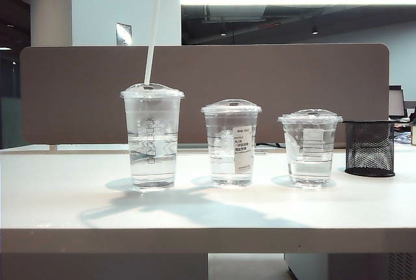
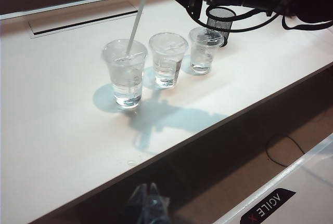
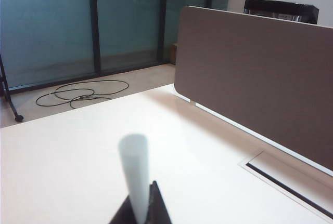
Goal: Pick up the straw and insert it into the large coffee cup.
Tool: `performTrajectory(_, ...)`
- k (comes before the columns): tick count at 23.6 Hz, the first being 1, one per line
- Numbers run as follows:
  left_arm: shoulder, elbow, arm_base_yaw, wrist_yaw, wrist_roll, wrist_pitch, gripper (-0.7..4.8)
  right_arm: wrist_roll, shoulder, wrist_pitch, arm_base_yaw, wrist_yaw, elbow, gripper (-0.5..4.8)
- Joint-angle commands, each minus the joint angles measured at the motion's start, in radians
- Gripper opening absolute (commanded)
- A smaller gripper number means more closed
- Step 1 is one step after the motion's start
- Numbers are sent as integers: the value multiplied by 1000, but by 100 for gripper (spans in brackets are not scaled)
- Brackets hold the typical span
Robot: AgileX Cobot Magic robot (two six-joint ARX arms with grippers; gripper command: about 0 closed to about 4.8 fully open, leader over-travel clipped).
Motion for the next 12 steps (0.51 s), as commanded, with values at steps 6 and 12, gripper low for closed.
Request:
performTrajectory(6, 0, 2, 0, 1, -2, 10, -3, -2, -6, -73, 14, -20, 5, -1)
performTrajectory(12, 0, 2, 0, 1, -2, 10, -3, -2, -5, -85, 27, -20, 4, -1)
